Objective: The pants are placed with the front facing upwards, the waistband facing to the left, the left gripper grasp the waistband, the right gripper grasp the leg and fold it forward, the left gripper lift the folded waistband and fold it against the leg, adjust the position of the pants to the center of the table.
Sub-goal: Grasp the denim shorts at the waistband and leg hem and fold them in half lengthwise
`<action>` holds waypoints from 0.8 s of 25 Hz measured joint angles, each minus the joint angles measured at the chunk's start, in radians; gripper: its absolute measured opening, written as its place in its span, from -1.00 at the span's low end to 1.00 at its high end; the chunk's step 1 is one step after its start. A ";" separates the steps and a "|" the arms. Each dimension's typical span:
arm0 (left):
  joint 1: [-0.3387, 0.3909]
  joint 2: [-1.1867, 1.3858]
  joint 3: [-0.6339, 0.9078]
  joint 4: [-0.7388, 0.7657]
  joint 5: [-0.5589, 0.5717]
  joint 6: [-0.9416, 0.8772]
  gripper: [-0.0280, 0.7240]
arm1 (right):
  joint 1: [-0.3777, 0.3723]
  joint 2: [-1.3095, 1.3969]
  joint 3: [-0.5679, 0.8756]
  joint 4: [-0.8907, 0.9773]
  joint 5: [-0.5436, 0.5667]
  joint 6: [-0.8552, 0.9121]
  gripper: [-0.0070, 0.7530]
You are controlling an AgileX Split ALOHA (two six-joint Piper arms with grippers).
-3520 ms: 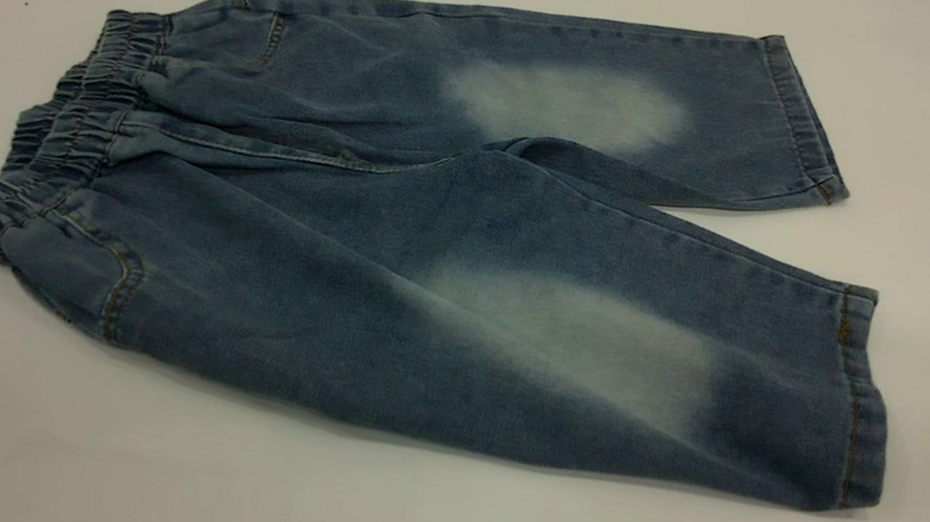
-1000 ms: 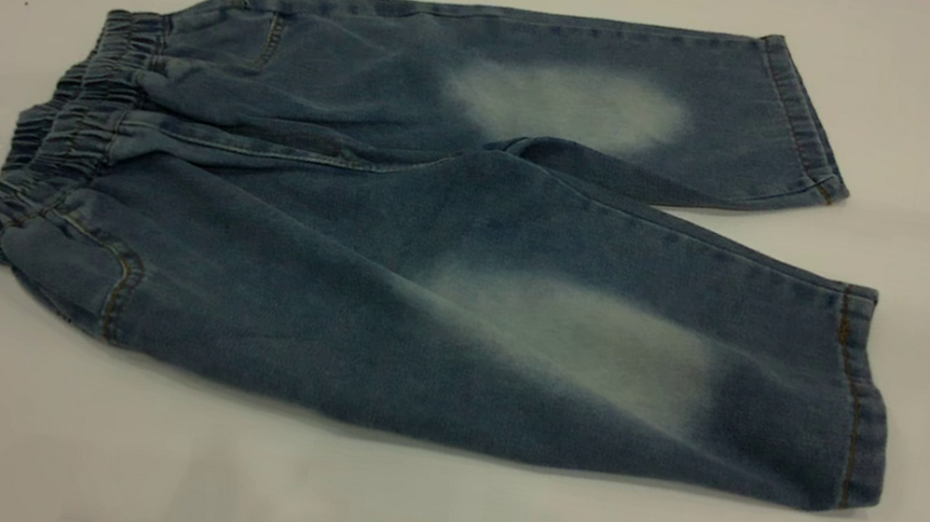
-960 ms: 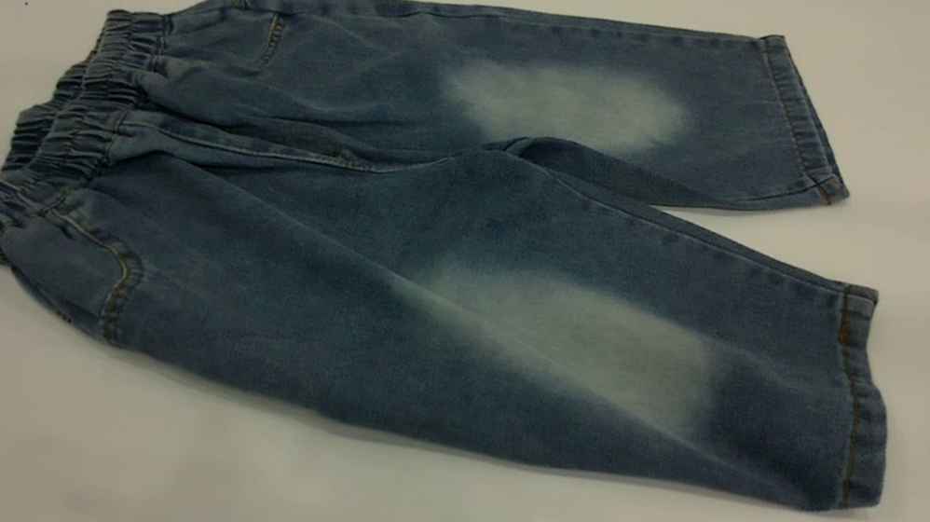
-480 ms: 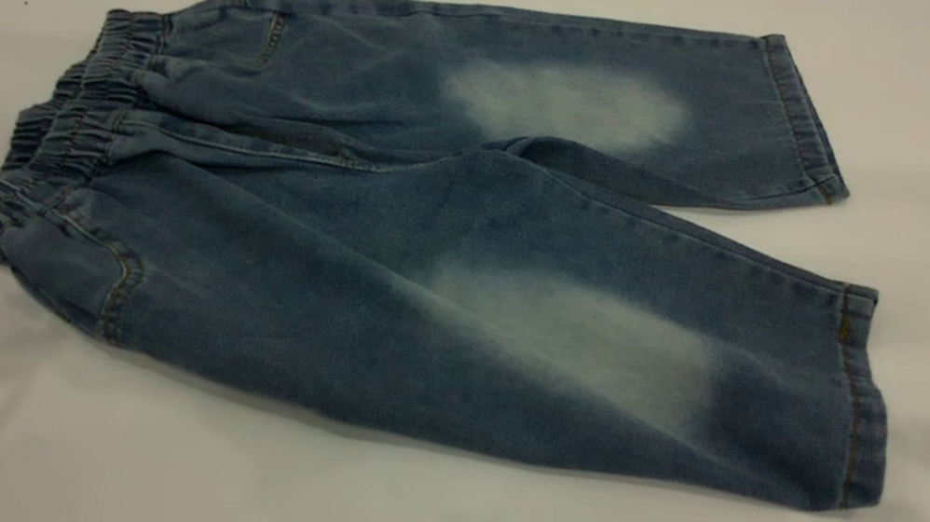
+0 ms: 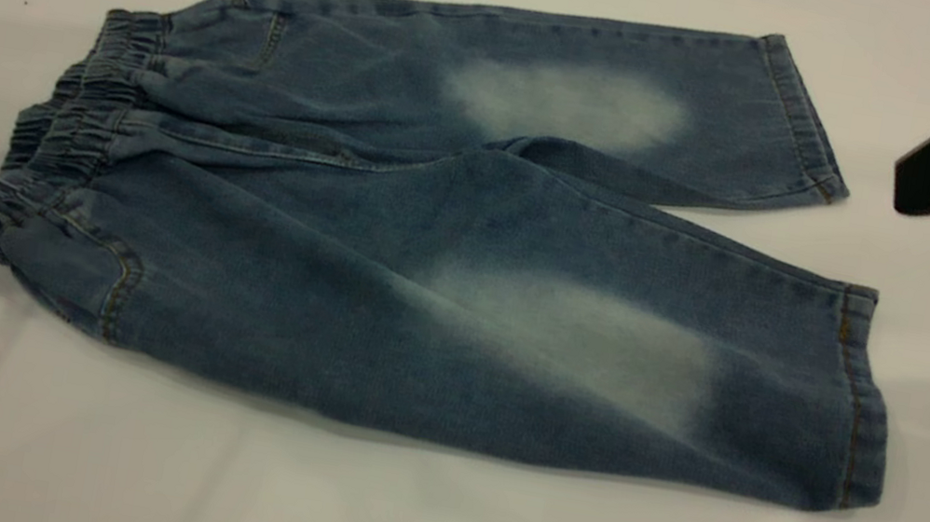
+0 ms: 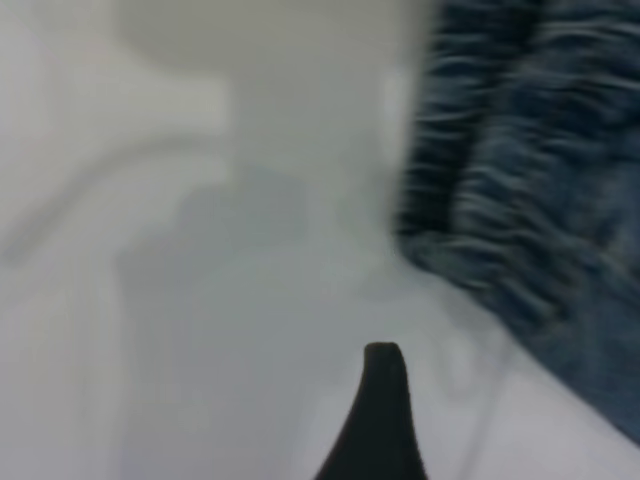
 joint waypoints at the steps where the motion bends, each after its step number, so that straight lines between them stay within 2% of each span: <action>1: 0.019 0.014 -0.001 -0.002 0.010 0.001 0.64 | 0.000 0.000 0.000 0.024 -0.002 -0.018 0.35; 5: 0.038 0.049 -0.005 -0.068 0.021 0.056 0.64 | 0.000 0.000 0.000 0.071 -0.011 -0.076 0.35; 14: 0.047 0.171 -0.042 -0.378 -0.010 0.264 0.64 | 0.000 0.000 0.000 0.087 -0.015 -0.088 0.35; 20: 0.056 0.224 -0.058 -0.428 -0.024 0.276 0.64 | 0.000 0.000 0.000 0.087 -0.015 -0.092 0.35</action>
